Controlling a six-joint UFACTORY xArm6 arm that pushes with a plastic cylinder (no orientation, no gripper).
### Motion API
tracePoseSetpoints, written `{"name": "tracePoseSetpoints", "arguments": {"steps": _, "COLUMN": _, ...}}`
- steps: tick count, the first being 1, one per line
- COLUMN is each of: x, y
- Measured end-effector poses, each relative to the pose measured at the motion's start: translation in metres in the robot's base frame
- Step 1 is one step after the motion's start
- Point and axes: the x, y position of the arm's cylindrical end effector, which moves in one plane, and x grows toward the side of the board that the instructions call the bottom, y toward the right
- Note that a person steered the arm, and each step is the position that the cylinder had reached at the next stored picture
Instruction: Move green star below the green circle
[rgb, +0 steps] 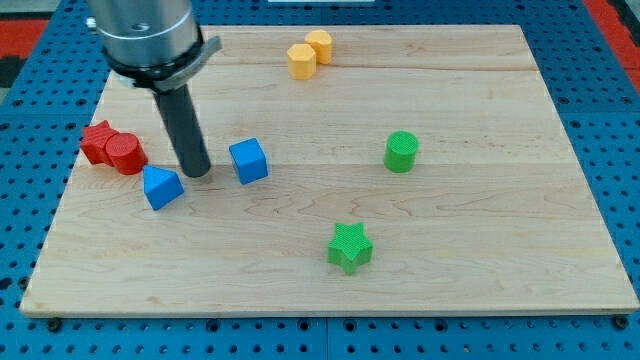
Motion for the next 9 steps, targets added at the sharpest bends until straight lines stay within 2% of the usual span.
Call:
{"name": "tracePoseSetpoints", "arguments": {"steps": 1, "x": 0.061, "y": -0.048}}
{"name": "tracePoseSetpoints", "arguments": {"steps": 2, "x": 0.062, "y": -0.013}}
{"name": "tracePoseSetpoints", "arguments": {"steps": 3, "x": 0.013, "y": 0.059}}
{"name": "tracePoseSetpoints", "arguments": {"steps": 4, "x": 0.026, "y": 0.146}}
{"name": "tracePoseSetpoints", "arguments": {"steps": 5, "x": -0.036, "y": 0.126}}
{"name": "tracePoseSetpoints", "arguments": {"steps": 6, "x": -0.013, "y": 0.043}}
{"name": "tracePoseSetpoints", "arguments": {"steps": 7, "x": 0.037, "y": -0.03}}
{"name": "tracePoseSetpoints", "arguments": {"steps": 8, "x": 0.032, "y": -0.007}}
{"name": "tracePoseSetpoints", "arguments": {"steps": 9, "x": 0.025, "y": -0.007}}
